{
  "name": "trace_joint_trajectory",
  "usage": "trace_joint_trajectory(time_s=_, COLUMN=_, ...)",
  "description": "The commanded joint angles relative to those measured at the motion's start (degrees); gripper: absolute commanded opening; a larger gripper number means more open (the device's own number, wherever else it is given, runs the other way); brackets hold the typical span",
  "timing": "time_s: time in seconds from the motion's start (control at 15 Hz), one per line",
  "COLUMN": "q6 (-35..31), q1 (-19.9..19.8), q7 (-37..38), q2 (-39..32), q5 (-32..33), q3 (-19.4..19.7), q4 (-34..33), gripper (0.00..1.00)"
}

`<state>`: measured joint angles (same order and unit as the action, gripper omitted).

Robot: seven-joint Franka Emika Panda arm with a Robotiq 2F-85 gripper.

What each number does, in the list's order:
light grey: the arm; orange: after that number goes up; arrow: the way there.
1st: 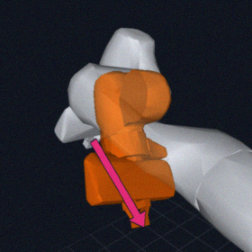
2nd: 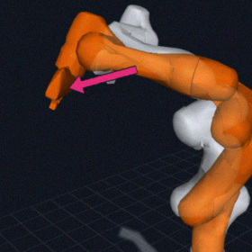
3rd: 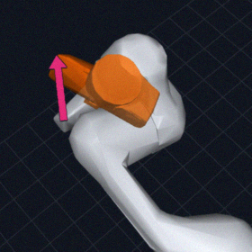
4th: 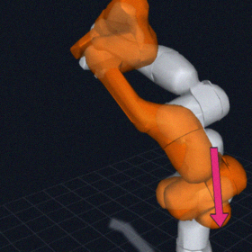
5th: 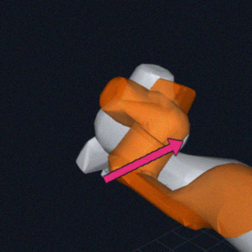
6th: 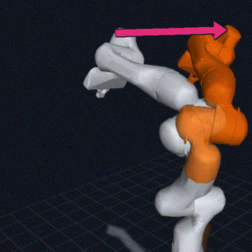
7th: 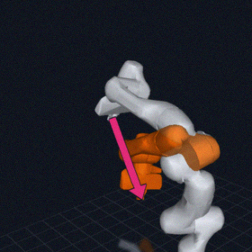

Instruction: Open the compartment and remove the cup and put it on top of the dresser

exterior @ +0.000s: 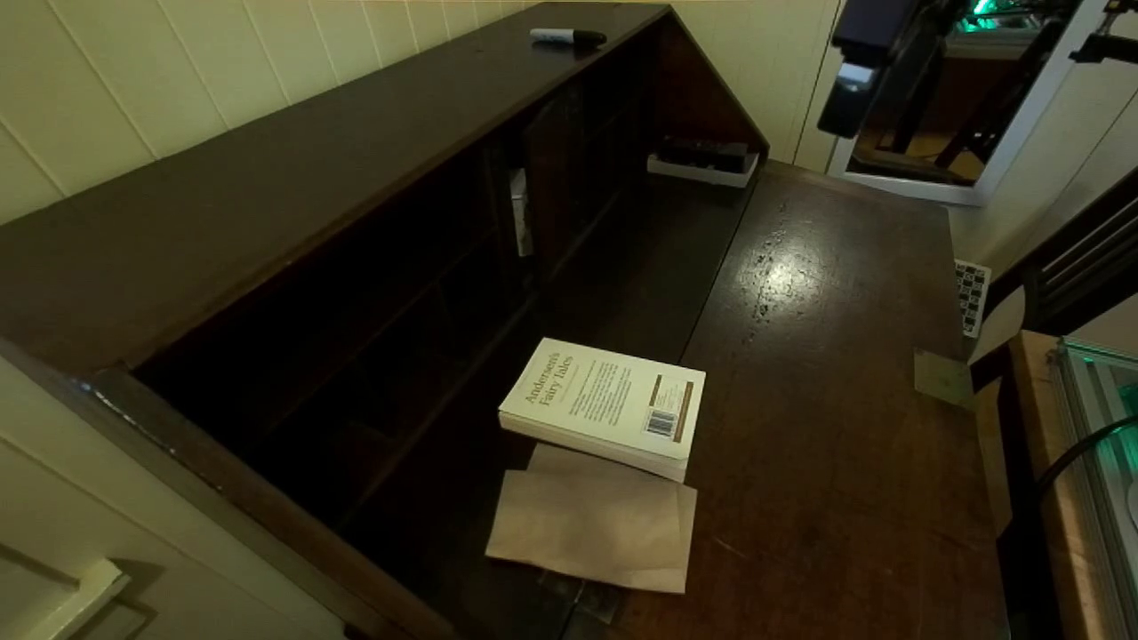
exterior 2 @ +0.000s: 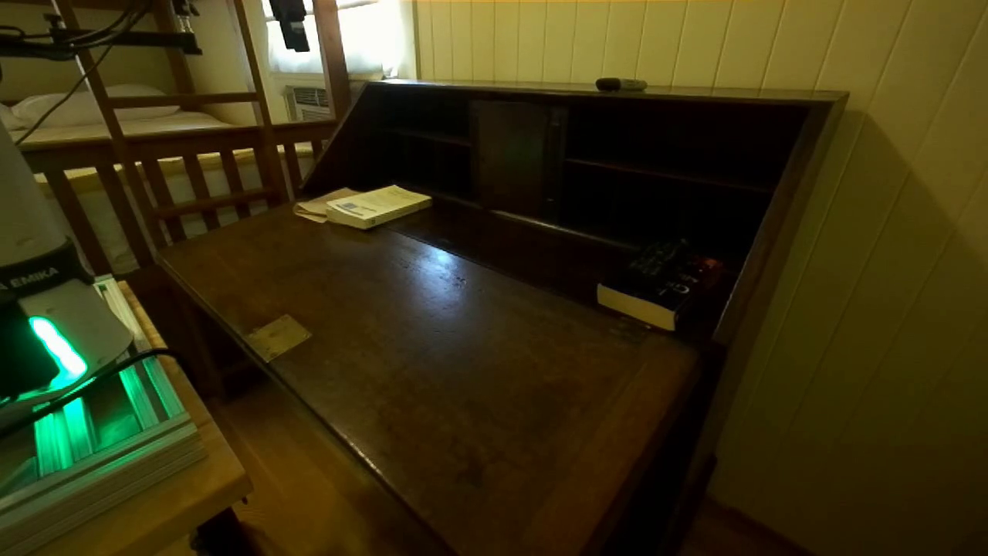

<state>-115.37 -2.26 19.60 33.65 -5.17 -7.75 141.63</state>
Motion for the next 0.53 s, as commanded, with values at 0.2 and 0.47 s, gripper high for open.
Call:
trace_joint_trajectory(time_s=0.2, q6=-9.06, q1=-1.88, q7=1.25, q2=-11.46, q5=6.42, q3=0.13, q4=-5.3, gripper=1.0)
trace_joint_trajectory(time_s=0.47, q6=-12.21, q1=-3.36, q7=2.32, q2=-18.09, q5=10.47, q3=0.79, q4=-9.23, gripper=1.0)
